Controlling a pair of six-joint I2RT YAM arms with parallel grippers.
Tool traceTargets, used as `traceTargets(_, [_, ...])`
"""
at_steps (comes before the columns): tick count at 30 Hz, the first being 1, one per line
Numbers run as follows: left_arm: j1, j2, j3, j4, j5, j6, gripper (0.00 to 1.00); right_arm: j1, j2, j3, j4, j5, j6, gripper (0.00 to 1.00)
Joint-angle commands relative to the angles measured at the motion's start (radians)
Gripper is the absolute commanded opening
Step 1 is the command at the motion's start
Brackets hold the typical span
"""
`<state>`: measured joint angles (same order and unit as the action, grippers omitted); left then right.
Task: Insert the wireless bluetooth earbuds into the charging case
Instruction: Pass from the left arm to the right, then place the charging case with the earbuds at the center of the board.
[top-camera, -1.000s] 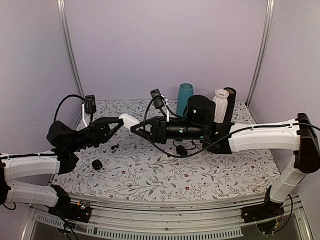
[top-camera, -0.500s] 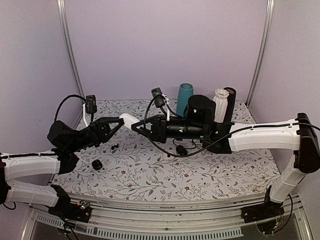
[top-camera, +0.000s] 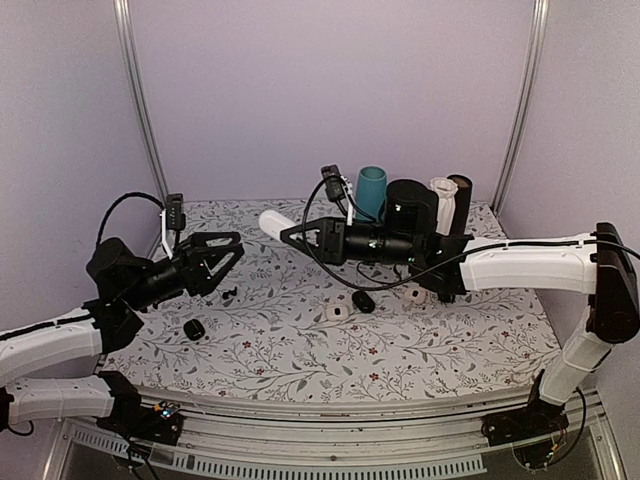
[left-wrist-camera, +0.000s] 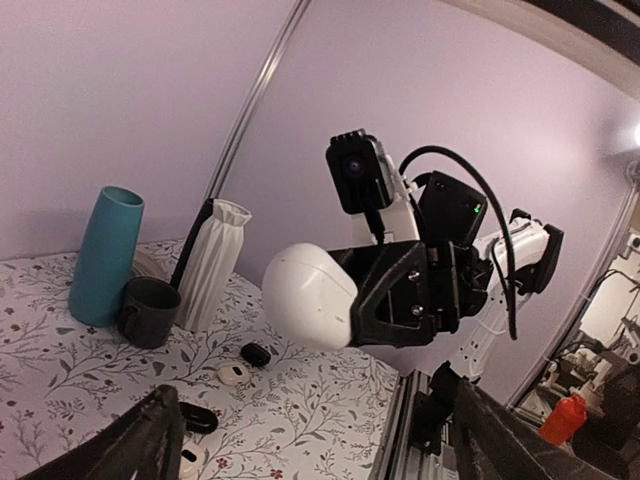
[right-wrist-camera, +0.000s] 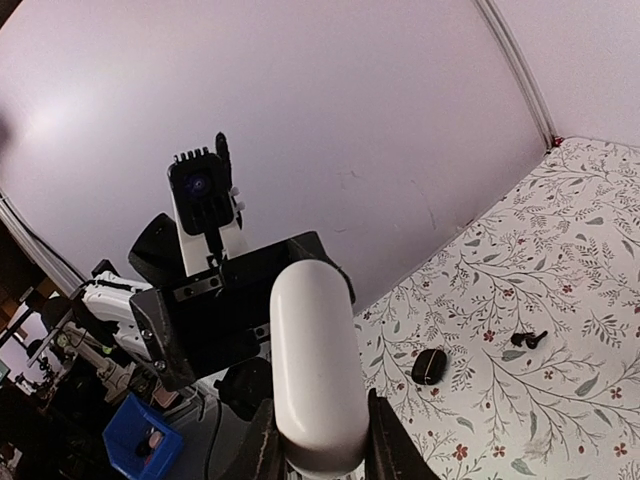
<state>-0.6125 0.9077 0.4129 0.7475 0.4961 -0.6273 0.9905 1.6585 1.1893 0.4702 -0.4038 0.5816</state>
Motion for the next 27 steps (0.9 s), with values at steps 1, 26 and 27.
traceTargets(1, [0.002, -0.058, 0.036, -0.150, -0.089, 0.072, 0.96, -0.066, 0.042, 0.005, -0.072, 0.003, 0.049, 0.03])
traceTargets(26, [0.026, -0.043, 0.120, -0.599, -0.488, -0.134, 0.96, -0.159, 0.503, 0.300, -0.375, -0.087, 0.077, 0.03])
traceTargets(27, [0.031, -0.035, 0.132, -0.628, -0.499, -0.125, 0.96, -0.159, 0.517, 0.313, -0.379, -0.097, 0.078, 0.03])
